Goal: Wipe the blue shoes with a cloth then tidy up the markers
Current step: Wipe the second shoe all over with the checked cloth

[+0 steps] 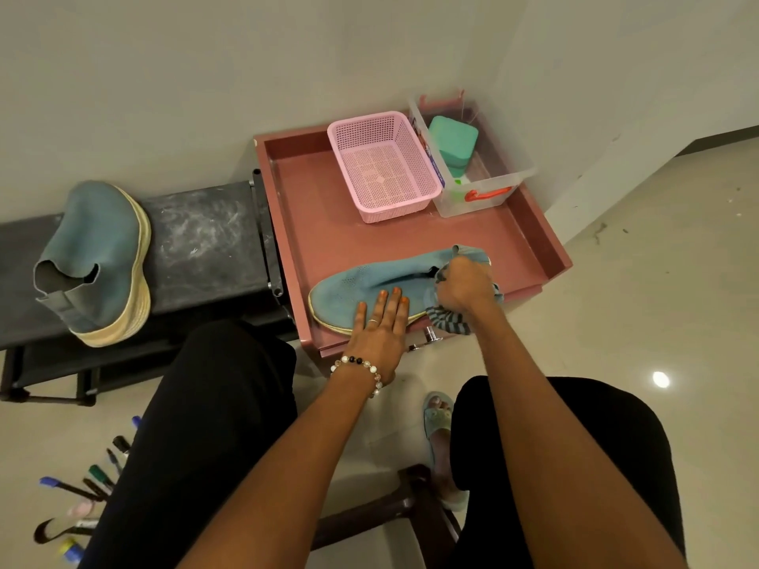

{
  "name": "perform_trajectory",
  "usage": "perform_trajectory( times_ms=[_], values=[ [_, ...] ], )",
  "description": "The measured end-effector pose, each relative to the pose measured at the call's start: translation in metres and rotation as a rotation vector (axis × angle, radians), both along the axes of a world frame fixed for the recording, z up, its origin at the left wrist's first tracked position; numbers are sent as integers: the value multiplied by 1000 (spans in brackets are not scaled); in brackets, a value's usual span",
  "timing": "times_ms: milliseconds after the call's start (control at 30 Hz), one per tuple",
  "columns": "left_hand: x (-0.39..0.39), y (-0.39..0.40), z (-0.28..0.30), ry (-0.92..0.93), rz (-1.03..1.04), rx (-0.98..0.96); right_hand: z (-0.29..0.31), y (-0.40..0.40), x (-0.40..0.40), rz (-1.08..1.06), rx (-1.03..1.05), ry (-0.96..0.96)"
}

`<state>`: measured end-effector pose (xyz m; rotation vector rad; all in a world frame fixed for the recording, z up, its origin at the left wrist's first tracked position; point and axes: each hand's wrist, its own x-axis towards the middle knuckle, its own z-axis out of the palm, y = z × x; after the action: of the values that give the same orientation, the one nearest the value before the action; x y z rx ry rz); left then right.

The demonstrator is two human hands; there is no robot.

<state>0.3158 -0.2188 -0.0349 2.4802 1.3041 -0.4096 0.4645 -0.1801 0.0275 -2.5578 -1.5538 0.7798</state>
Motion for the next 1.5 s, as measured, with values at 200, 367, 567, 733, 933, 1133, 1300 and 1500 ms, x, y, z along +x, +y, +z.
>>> perform_trajectory(
  times_ms=[200, 367, 567, 733, 933, 1133, 1300, 1500],
  values=[
    [-2, 4, -3, -2, -10, -5, 1, -64, 31, -382, 72, 878],
    [0, 2, -4, 11, -16, -7, 4, -48, 63, -870, 720, 915],
    [-1, 2, -4, -13, -14, 6, -31, -32, 38, -126, 486, 41],
    [-2, 0, -4, -16, -13, 24, -36, -28, 6, 29, 136, -302],
    [-3, 1, -3, -26, -20, 14, -32, -24, 58, 414, 131, -161],
    [-3, 0, -5, -44, -9, 22, -22, -22, 57, 355, 103, -369],
    [-3, 1, -2, -52, -14, 8, -36, -29, 14, 442, 119, -158],
    [-3, 3, -4, -56, -9, -1, -25, -23, 73, 341, 141, -260]
  ],
)
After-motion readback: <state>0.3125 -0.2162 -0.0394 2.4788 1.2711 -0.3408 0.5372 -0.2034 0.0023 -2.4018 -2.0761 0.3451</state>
